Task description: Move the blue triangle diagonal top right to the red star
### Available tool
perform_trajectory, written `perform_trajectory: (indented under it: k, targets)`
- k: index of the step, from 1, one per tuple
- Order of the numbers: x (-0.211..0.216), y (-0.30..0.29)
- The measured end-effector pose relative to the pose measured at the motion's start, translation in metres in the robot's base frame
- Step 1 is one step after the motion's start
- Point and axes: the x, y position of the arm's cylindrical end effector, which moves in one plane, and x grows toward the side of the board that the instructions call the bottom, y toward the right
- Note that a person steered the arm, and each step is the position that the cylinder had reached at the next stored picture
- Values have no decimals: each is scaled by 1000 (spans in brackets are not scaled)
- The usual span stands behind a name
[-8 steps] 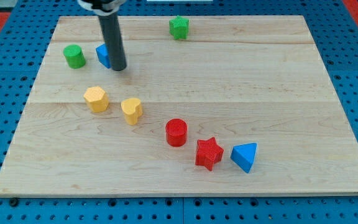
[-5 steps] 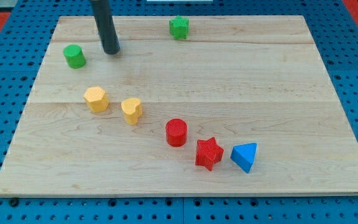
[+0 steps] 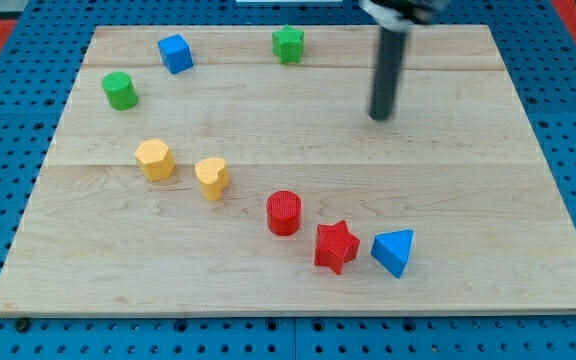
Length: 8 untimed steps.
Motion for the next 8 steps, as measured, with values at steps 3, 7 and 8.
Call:
perform_trajectory:
  k: [3,7,8]
  targets:
    - [176,27]
    - [88,-31]
    - [91,-6]
